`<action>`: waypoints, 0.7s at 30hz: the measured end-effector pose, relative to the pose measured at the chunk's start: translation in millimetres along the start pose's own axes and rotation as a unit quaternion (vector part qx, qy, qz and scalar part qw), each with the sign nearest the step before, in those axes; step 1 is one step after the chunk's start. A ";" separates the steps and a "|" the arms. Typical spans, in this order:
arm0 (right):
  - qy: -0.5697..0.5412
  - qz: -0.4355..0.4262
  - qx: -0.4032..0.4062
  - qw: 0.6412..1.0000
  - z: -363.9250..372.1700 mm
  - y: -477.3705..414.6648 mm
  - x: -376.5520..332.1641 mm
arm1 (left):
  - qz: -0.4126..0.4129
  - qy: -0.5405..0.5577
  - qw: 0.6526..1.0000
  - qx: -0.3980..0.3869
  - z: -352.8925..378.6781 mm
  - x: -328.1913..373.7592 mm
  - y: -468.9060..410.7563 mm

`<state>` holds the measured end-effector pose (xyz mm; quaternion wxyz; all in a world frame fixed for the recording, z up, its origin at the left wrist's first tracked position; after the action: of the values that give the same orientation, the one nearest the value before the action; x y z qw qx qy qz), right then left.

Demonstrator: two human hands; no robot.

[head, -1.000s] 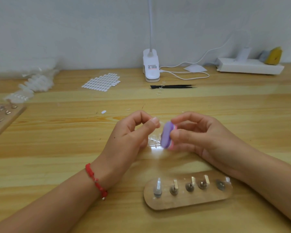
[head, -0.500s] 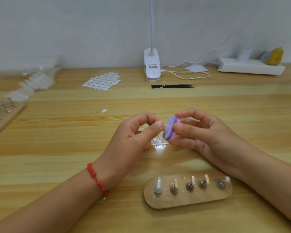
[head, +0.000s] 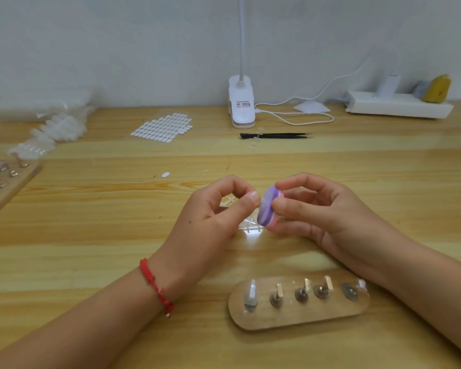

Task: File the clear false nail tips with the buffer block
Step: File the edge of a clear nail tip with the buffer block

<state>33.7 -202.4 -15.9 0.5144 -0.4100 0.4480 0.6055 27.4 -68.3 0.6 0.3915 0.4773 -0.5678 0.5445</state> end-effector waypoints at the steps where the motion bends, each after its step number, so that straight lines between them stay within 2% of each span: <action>1: 0.017 -0.004 -0.008 1.000 2.1 0.9 0.1 | 0.004 -0.001 1.000 0.004 -0.6 0.7 -0.1; 6: -0.020 0.009 0.004 1.000 -1.8 -1.1 -0.1 | 0.003 -0.011 1.000 -0.005 1.1 -0.2 0.5; 11: 0.021 0.013 -0.032 0.999 3.2 1.1 0.9 | 0.011 -0.013 1.000 -0.008 1.9 2.3 0.6; 21: 0.013 0.015 -0.042 0.999 2.7 0.7 2.1 | 0.012 -0.025 0.999 -0.020 3.6 0.9 0.2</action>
<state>32.6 -199.4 -17.2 0.4818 -0.4325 0.4348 0.6260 27.2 -71.9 1.1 0.3801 0.4758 -0.5939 0.5258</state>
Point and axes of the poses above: each hand's wrist, its own y-axis away from the middle knuckle, its own z-axis out of the palm, x = y × z, the point moved 8 cm from there along -y, towards the middle knuckle, and after that the axes turned 15 degrees about x, right-handed, at the moved point
